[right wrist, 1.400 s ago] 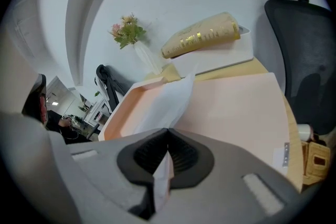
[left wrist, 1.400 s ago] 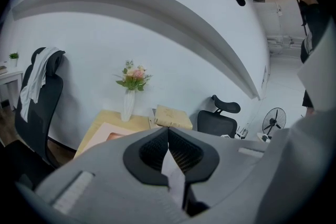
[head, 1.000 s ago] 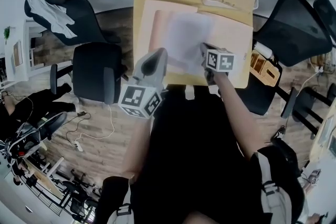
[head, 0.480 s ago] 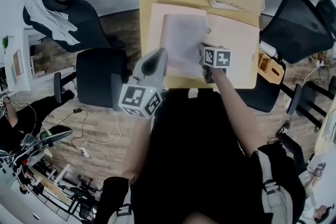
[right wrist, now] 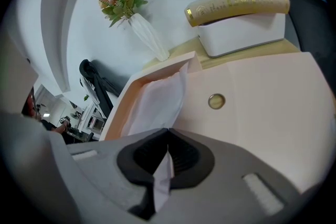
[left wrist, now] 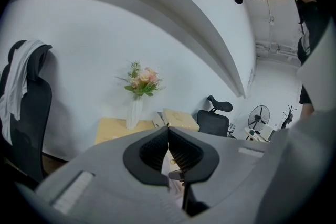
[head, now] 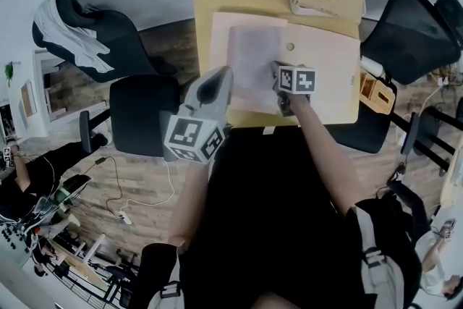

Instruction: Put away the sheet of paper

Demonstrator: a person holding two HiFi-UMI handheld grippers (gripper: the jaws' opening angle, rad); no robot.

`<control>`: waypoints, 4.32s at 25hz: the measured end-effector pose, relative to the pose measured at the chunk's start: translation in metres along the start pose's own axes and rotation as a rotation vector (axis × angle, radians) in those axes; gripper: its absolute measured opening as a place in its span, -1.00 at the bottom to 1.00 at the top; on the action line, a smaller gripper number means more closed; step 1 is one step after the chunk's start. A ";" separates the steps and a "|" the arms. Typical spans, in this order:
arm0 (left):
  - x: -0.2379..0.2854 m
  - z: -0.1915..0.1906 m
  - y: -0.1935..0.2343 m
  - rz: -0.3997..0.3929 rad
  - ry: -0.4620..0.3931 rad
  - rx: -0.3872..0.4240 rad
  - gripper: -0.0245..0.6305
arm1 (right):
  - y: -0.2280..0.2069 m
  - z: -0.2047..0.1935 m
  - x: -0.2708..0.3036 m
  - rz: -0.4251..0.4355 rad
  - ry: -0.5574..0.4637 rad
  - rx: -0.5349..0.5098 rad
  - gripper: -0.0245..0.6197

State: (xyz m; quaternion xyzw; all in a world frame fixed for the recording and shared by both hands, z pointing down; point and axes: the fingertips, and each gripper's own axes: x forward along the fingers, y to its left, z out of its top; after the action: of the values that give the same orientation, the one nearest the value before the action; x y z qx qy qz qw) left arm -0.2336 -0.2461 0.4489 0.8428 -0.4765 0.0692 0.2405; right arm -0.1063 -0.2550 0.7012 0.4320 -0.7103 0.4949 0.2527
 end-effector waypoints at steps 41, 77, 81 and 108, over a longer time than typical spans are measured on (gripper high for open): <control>0.010 -0.036 -0.152 0.144 -0.059 -0.028 -0.90 | -0.052 -0.006 -0.120 0.279 -0.005 -0.158 -0.61; -0.140 -0.110 -0.223 -0.113 -0.069 0.052 -0.90 | 0.083 -0.131 -0.320 0.225 -0.474 -0.323 -0.70; -0.163 -0.112 -0.229 -0.140 -0.084 0.062 -0.90 | 0.101 -0.149 -0.342 0.217 -0.524 -0.341 -0.75; -0.209 -0.115 -0.230 -0.162 -0.118 0.058 -0.90 | 0.138 -0.175 -0.391 0.181 -0.619 -0.425 -0.91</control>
State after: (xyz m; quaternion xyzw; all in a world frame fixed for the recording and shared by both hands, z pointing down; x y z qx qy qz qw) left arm -0.1397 0.0681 0.3994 0.8878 -0.4179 0.0138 0.1923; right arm -0.0425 0.0667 0.3939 0.4346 -0.8750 0.2033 0.0654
